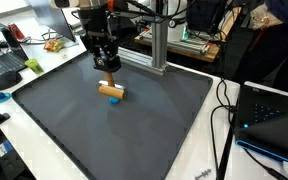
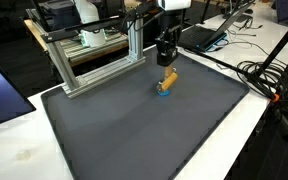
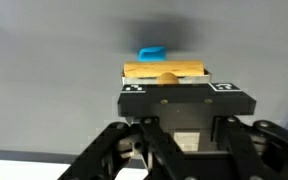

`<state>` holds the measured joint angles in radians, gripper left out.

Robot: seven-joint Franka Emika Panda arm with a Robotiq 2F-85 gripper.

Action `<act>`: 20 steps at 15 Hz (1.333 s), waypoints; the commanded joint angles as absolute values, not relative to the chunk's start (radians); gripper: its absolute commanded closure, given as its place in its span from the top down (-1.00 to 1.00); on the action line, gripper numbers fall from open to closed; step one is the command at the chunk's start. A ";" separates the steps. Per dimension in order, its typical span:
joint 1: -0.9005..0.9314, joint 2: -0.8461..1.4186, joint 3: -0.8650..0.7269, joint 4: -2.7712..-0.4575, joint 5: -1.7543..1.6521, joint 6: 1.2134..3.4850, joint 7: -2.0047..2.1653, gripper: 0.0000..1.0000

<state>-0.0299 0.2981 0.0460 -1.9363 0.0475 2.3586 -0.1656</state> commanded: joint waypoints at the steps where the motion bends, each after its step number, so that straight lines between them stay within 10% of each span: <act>1: -0.046 0.213 0.075 -1.997 0.073 2.386 -0.329 -0.57; 14: -0.024 0.152 0.086 -1.983 0.081 2.289 -0.879 -0.57; 15: -0.023 0.155 0.087 -1.984 0.081 2.287 -0.889 -0.07; 20: -0.024 0.163 0.087 -1.984 0.080 2.287 -0.886 -0.07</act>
